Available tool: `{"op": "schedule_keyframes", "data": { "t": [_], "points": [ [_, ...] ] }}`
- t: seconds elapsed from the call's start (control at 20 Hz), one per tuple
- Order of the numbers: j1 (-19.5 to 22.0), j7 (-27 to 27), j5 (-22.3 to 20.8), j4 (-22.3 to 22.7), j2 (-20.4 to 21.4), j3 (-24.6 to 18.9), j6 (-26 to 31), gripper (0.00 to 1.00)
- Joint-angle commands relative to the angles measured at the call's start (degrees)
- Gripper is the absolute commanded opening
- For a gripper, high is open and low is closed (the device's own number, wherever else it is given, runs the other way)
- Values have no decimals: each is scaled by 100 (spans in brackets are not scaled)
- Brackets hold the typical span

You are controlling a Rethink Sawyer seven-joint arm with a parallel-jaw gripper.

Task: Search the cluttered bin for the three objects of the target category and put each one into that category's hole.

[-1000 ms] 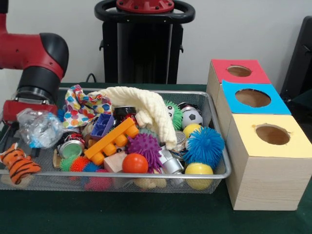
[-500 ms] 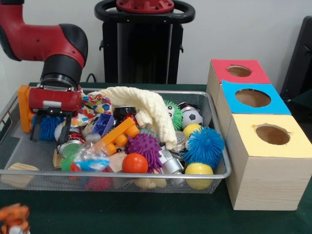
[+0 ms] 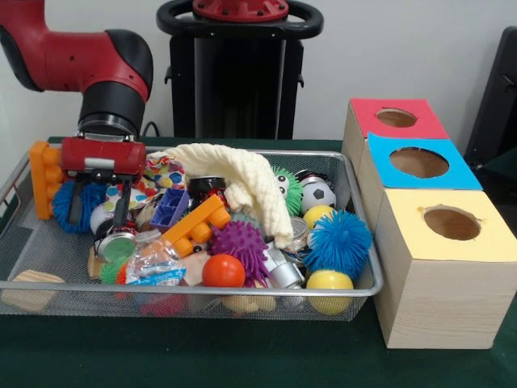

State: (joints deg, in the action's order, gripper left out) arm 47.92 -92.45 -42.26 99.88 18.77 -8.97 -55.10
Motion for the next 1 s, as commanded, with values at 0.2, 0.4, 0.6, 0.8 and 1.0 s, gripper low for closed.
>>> {"op": "schedule_keyframes", "data": {
  "t": [0.2,0.4,0.6,0.8,1.0],
  "points": [
    [-657,-339,480,-506,-259,685,2427,100],
    [-568,-586,182,-619,-238,410,2926,100],
    [-50,-838,-627,-650,-257,-384,3577,100],
    [298,-847,-1069,-614,-302,-933,3956,100],
    [133,-808,-1014,-655,-273,-738,3638,100]
  ]
}}
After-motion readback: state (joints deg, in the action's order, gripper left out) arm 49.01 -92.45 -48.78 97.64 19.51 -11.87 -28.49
